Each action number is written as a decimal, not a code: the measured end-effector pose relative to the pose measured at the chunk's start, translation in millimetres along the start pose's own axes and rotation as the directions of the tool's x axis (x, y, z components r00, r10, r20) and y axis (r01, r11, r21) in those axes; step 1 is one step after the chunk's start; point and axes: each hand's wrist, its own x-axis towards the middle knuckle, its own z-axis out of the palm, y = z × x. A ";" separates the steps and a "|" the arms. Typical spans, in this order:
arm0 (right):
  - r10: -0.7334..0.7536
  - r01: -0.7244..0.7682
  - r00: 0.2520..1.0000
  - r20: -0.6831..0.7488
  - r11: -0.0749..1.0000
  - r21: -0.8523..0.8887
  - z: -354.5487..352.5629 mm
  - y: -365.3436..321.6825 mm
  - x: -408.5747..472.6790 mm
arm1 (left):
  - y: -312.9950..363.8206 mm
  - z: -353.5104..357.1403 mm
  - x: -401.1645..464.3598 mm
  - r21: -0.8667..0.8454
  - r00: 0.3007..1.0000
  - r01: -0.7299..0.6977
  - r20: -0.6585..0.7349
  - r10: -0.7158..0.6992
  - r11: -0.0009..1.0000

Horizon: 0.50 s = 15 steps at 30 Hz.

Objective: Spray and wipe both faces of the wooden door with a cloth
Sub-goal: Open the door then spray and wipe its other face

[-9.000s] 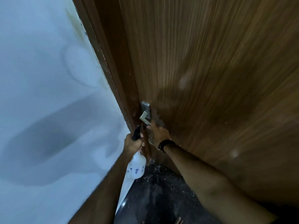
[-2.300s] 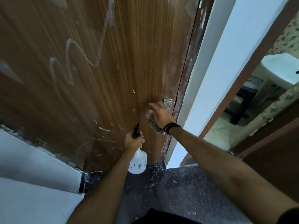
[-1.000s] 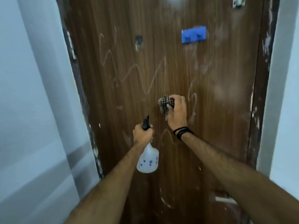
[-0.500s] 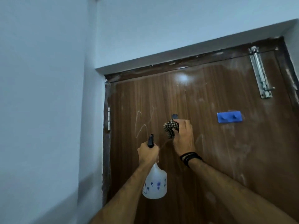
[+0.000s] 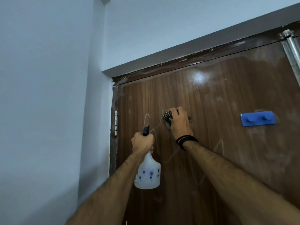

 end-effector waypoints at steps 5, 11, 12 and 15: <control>-0.172 0.173 0.981 0.086 0.985 -0.002 30.1 -13.5 -15.9 | -4.7 -9.3 25.1 0.015 0.998 -0.002 0.068 0.001 1.000; -0.106 0.106 0.994 -0.007 0.994 -0.035 46.5 -33.9 65.7 | -10.1 -26.6 59.9 0.028 0.990 -0.044 0.136 0.040 0.999; -0.101 0.101 0.995 -0.014 0.995 -0.022 50.5 -39.6 77.4 | -10.6 -31.0 66.8 0.015 0.990 -0.044 0.135 0.041 0.999; -0.234 0.237 0.971 0.057 0.970 -0.051 75.2 -49.9 73.0 | -18.0 -44.0 86.2 -0.063 0.993 -0.032 0.113 0.039 0.997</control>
